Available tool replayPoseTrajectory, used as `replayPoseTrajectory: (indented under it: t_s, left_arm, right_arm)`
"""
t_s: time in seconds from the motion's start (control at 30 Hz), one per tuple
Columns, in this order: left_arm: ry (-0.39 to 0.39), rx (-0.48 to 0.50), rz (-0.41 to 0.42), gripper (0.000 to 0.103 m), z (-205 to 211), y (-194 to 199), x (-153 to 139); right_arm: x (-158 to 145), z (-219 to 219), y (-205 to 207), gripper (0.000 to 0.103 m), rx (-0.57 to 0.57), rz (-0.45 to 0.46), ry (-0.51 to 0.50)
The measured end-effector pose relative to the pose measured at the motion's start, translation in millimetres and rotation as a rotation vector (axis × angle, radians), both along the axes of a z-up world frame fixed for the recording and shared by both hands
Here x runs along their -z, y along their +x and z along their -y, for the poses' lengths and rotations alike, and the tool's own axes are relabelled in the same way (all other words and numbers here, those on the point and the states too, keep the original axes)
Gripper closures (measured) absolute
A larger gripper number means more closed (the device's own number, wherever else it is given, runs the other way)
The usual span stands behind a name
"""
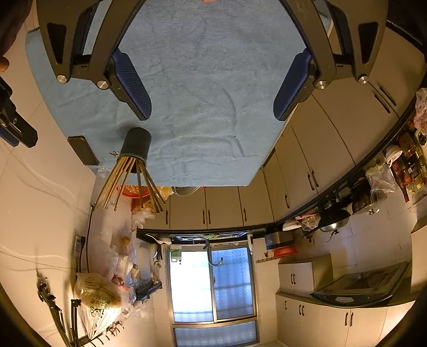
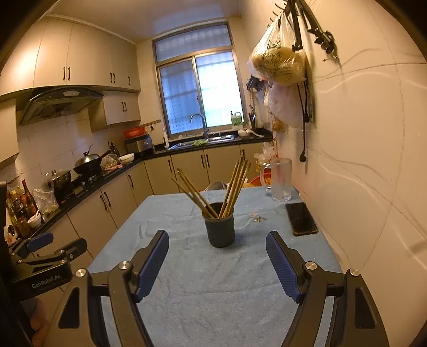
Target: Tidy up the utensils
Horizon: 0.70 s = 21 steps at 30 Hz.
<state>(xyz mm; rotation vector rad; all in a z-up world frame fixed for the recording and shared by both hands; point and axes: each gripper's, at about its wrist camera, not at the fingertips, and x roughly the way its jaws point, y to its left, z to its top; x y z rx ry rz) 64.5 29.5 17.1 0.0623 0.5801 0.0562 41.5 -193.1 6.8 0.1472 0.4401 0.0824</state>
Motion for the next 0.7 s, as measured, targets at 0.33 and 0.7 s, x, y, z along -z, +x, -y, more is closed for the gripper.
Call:
replayPoseTrajectory:
  t_s: [0.33,0.7]
  left_arm:
    - [0.01,0.012,-0.006,0.01,1.4,1.8,3.5]
    - [0.004,0.016,-0.012,0.01,-0.2,7.3,5.5]
  right_arm:
    - [1.6,-9.1,2.5,0.025,-0.014,0.0,-0.056]
    - [2.5,-6.3,5.8,0.025,0.003,0.004,-0.038]
